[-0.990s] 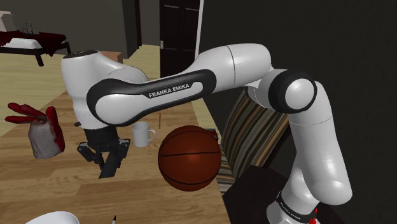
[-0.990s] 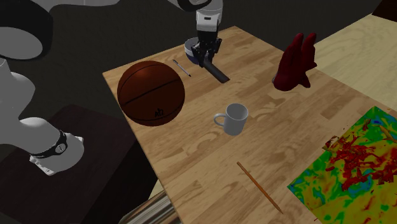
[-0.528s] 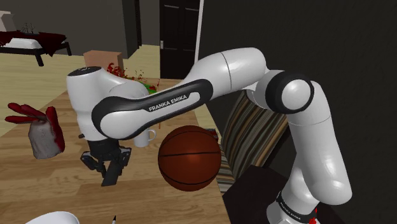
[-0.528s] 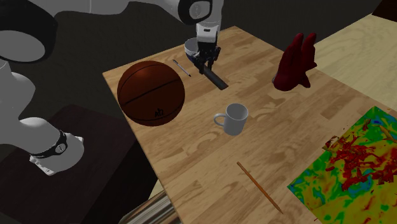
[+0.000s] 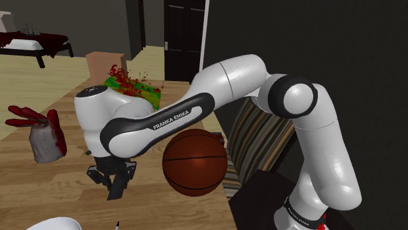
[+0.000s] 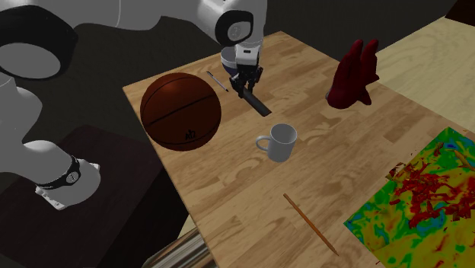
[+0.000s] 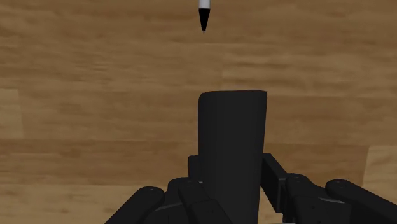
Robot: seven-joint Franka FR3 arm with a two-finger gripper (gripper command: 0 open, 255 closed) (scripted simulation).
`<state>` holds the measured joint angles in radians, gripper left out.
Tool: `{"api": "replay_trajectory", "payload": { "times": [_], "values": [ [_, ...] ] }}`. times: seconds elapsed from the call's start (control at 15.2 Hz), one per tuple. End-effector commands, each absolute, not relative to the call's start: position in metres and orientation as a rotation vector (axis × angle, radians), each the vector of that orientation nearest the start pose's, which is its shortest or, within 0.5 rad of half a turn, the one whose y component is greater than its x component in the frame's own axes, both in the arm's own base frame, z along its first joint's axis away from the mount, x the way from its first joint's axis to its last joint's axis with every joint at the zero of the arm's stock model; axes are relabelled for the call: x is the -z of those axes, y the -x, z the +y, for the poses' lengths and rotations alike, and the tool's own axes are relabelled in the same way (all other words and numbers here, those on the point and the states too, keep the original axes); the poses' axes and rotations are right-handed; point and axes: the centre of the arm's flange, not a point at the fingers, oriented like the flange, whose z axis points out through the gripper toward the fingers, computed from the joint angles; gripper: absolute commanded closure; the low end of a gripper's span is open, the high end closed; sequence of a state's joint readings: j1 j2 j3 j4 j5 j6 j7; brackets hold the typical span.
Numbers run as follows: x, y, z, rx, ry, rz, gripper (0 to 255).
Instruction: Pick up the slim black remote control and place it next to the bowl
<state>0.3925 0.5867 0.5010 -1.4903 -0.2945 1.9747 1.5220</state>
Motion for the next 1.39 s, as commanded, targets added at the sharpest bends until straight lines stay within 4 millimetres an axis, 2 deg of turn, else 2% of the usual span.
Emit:
{"api": "replay_trajectory", "payload": {
  "times": [0.0, 0.26, 0.73, 0.79, 1.12, 1.32],
  "values": [
    [-0.348, -0.494, 0.493, -0.017, 3.035, 0.899, 255],
    [-0.326, -0.494, 0.493, -0.017, 3.035, 0.899, 255],
    [-0.326, -0.494, 0.493, -0.017, 3.035, 0.899, 255],
    [-0.326, -0.494, 0.493, -0.017, 3.035, 0.899, 0],
    [-0.326, -0.494, 0.493, -0.017, 3.035, 0.899, 0],
    [-0.365, -0.494, 0.494, -0.017, 3.035, 0.899, 0]
  ]
}}
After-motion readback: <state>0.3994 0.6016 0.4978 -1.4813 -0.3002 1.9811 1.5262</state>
